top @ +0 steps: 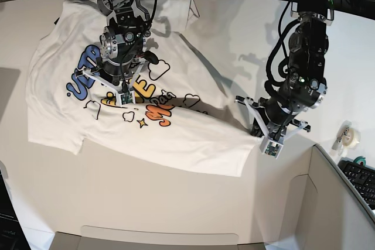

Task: Layout the t-shirt on the table in an organized manner, then fold the t-shirt properly
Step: 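Drag the shirt with the right gripper toward the collar, left gripper pressing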

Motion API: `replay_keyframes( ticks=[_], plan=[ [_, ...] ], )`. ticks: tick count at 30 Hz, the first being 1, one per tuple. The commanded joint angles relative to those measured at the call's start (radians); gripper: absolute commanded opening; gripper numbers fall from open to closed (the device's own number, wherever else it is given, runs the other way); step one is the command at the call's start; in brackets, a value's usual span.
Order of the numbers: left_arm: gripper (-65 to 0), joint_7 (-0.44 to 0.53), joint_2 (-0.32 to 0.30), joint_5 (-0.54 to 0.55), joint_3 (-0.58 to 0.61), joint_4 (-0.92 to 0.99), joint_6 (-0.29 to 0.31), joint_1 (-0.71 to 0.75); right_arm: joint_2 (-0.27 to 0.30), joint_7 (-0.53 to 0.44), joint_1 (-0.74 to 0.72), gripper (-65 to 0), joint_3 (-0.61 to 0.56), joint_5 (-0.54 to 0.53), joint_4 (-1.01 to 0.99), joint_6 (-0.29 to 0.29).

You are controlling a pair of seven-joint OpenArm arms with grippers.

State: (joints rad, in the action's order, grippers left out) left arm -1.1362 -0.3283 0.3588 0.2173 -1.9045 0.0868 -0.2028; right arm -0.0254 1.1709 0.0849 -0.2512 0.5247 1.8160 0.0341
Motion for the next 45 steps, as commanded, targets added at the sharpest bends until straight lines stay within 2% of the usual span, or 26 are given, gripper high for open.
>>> replay_keyframes(
  ticks=[1, 6, 8, 12, 14, 15, 21, 25, 27, 32, 34, 40, 45],
  plan=[
    [-64.9, -0.011, -0.018, 0.009, -0.003, -0.025, 0.001, -0.045, -0.001, -0.012, -0.014, -65.0, 0.000, 0.016, 0.009, -0.006],
    [-62.5, -0.110, -0.070, 0.004, 0.113, -0.007, 0.001, -0.156, 0.005, -0.012, -0.015, -65.0, 0.000, 0.016, -0.049, -0.006],
    [-56.9, -0.114, -0.076, 0.003, 0.182, 0.018, 0.001, -0.191, 0.014, -0.012, -0.023, -65.0, -0.003, 0.016, -0.061, -0.006],
    [-36.8, -0.107, -0.084, -0.004, 0.307, 0.107, -0.003, -0.212, 0.018, -0.012, -0.021, -65.0, -0.001, 0.018, -0.066, -0.007],
    [-28.3, -0.051, -0.108, -0.051, 0.368, 0.142, -0.008, -0.206, 0.026, -0.010, -0.021, -65.0, -0.001, 0.018, -0.066, -0.009],
    [-27.4, -0.017, -0.111, -0.079, 0.385, 0.159, -0.008, -0.203, 0.028, -0.010, -0.018, -65.0, -0.001, 0.018, -0.066, -0.009],
    [-28.4, 0.134, -0.114, -0.278, 0.391, 0.283, -0.008, -0.131, 0.029, -0.010, -0.012, -65.0, -0.001, 0.018, -0.066, -0.009],
    [-30.0, 0.195, -0.116, -0.361, 0.294, 0.285, -0.006, -0.063, 0.029, -0.010, -0.010, -65.0, -0.001, 0.018, -0.063, -0.009],
    [-35.2, 0.218, -0.116, -0.367, 0.261, 0.285, -0.003, -0.044, 0.029, -0.010, -0.010, -65.0, -0.006, 0.018, -0.061, -0.009],
    [-60.9, 0.284, -0.136, -0.358, 0.175, 0.285, -0.002, -0.010, 0.026, -0.010, -0.003, -65.0, -0.007, 0.018, -0.037, -0.009],
    [-65.0, 0.290, -0.136, -0.356, 0.158, 0.285, 0.000, -0.005, 0.026, -0.010, 0.009, -65.0, -0.007, 0.018, 0.004, -0.009],
    [-62.4, 0.295, -0.133, -0.355, 0.106, 0.179, 0.000, 0.024, 0.020, -0.016, 0.031, -65.0, 0.000, 0.015, 0.110, -0.009],
    [-54.6, 0.295, -0.104, -0.355, 0.015, 0.098, 0.000, 0.036, 0.018, -0.013, 0.049, -65.0, 0.000, 0.015, 0.110, -0.009]
  ],
)
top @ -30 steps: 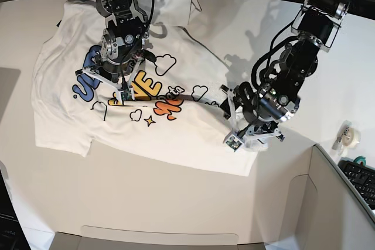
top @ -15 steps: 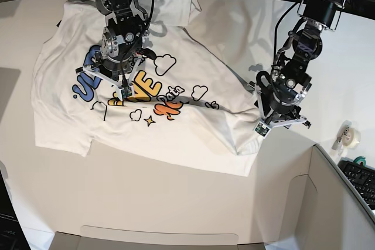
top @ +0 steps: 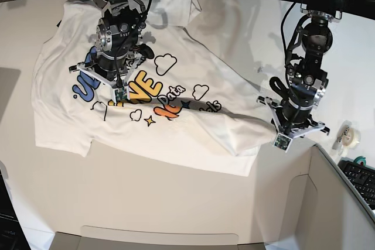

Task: Layout the t-shirt on the table in an organized manner, then fold the t-shirt properly
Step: 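Drag the shirt with the right gripper toward the collar, left gripper pressing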

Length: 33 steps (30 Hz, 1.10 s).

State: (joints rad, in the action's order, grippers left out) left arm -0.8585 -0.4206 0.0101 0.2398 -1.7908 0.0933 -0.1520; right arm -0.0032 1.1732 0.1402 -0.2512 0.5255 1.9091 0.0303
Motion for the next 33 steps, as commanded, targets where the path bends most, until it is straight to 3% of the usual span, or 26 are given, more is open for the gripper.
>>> replay_keyframes(
  ticks=[1, 5, 11, 13, 18, 33],
  plan=[
    [-52.5, 0.017, -0.013, -0.006, -0.007, -0.016, -0.007, -0.014, -0.004, -0.016, 0.000, -65.0, 0.000, 0.014, 0.017, -0.005],
    [-46.5, 0.017, -0.014, -0.006, -0.010, -0.014, -0.007, 0.019, 0.001, -0.014, 0.025, -65.0, 0.000, 0.014, 0.031, -0.005],
    [-46.6, 0.018, -0.044, -0.003, -0.007, -0.014, -0.007, 0.098, 0.004, -0.012, 0.065, -65.0, 0.000, 0.015, 0.033, -0.005],
    [-48.8, 0.028, -0.045, 0.035, -0.006, -0.014, -0.007, 0.108, 0.004, -0.012, 0.086, -65.0, 0.000, 0.015, 0.046, -0.005],
    [-62.7, 0.022, -0.065, 0.127, -0.006, -0.004, -0.005, 0.099, 0.004, 0.014, 0.158, -65.0, 0.000, 0.015, 0.123, -0.005],
    [-60.8, 0.031, -0.060, 0.141, -0.004, -0.002, -0.005, 0.130, -0.019, 0.014, 0.307, -65.0, 0.002, 0.011, 0.146, -0.005]
  ],
)
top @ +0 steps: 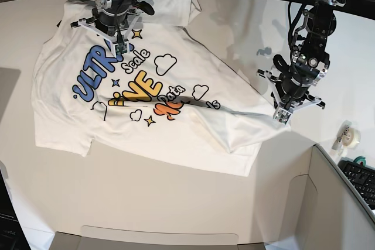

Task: Layout the t-shirt on the table in an organized manner, then fold the t-shirt properly
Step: 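Drag the shirt with the right gripper toward the collar, left gripper pressing, then grasp the shirt edge with the left gripper and pull it outward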

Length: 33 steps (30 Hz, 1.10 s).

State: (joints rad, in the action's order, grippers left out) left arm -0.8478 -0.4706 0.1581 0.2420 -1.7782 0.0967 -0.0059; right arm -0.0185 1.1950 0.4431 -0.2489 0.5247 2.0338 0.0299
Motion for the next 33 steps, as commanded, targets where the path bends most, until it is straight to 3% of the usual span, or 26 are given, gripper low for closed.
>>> replay_keyframes(
  ticks=[1, 7, 15, 23, 30, 33],
  plan=[
    [-60.8, 0.020, -0.010, -0.007, -0.007, -0.015, -0.008, -0.013, -0.002, -0.008, 0.006, -65.0, 0.000, 0.012, 0.020, -0.005],
    [-60.9, 0.022, -0.014, -0.007, -0.007, -0.016, -0.008, 0.010, 0.048, -0.004, 0.004, -65.0, 0.067, 0.010, -0.005, -0.003],
    [-60.9, 0.022, -0.012, -0.007, -0.008, -0.024, -0.008, 0.010, 0.188, -0.004, -0.016, -65.0, 0.198, -0.070, -0.069, 0.003],
    [-60.9, 0.022, -0.009, -0.007, -0.008, -0.024, -0.008, 0.010, 0.325, -0.004, -0.059, -65.0, 0.248, -0.131, -0.176, 0.003],
    [-60.9, 0.022, -0.009, -0.007, -0.008, -0.024, -0.008, 0.010, 0.384, -0.007, -0.165, -65.0, 0.326, -0.130, -0.255, 0.003],
    [-60.8, 0.022, -0.009, -0.007, -0.008, -0.024, -0.008, 0.010, 0.384, -0.007, -0.204, -65.0, 0.377, -0.130, -0.258, 0.003]
  ],
)
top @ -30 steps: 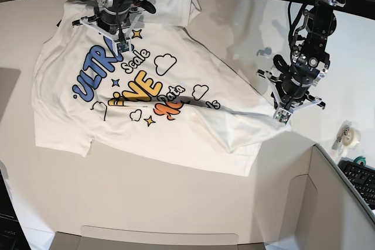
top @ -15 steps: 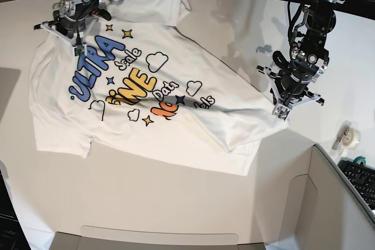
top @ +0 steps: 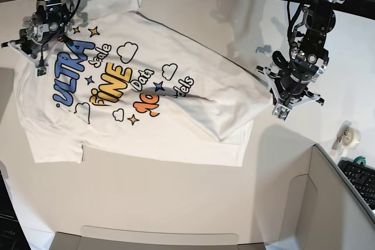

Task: Layout the t-shirt on the table in an organized manner, then fold the t-shirt properly
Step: 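Grasp the shirt edge with the left gripper and pull it outward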

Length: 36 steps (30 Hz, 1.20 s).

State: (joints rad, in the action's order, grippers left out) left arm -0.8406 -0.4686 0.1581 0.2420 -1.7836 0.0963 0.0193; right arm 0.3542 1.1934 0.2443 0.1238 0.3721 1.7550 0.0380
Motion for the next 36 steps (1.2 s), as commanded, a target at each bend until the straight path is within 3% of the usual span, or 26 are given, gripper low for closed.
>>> replay_keyframes(
  ticks=[1, 3, 6, 11, 13, 16, 21, 29, 36],
  plan=[
    [-60.8, 0.013, -0.011, -0.007, -0.010, -0.019, -0.008, -0.015, 0.009, -0.005, -0.015, -65.0, 0.014, 0.023, 0.035, -0.005],
    [-60.6, 0.005, -0.011, -0.007, -0.010, -0.019, -0.008, -0.015, -0.001, -0.004, -0.015, -65.0, 0.014, 0.023, 0.089, -0.005],
    [-57.9, 0.002, -0.011, -0.005, -0.014, -0.019, -0.008, -0.015, -0.073, -0.002, -0.003, -65.0, 0.010, 0.026, 0.188, -0.005],
    [-38.4, 0.002, -0.008, 0.004, -0.020, -0.042, -0.010, -0.009, -0.188, -0.002, 0.034, -65.0, -0.037, 0.026, 0.277, -0.005],
    [-36.2, -0.004, 0.008, 0.061, -0.020, -0.078, -0.010, -0.009, -0.212, -0.002, 0.040, -65.0, -0.085, 0.026, 0.274, -0.005],
    [-41.8, -0.072, 0.015, 0.125, -0.010, -0.123, -0.010, -0.011, -0.249, -0.002, 0.053, -65.0, -0.154, 0.028, 0.270, -0.011],
    [-59.6, -0.133, 0.109, 0.166, 0.044, -0.135, -0.008, -0.018, -0.264, -0.002, 0.056, -65.0, -0.184, 0.028, 0.268, -0.013],
    [-59.2, -0.122, 0.172, 0.162, 0.130, -0.014, -0.008, -0.091, -0.264, -0.002, 0.049, -65.0, -0.184, 0.028, 0.268, -0.013],
    [-59.2, -0.130, 0.167, 0.160, 0.127, 0.077, -0.014, -0.080, -0.258, -0.002, 0.045, -65.0, -0.183, 0.028, 0.268, -0.013]
  ],
)
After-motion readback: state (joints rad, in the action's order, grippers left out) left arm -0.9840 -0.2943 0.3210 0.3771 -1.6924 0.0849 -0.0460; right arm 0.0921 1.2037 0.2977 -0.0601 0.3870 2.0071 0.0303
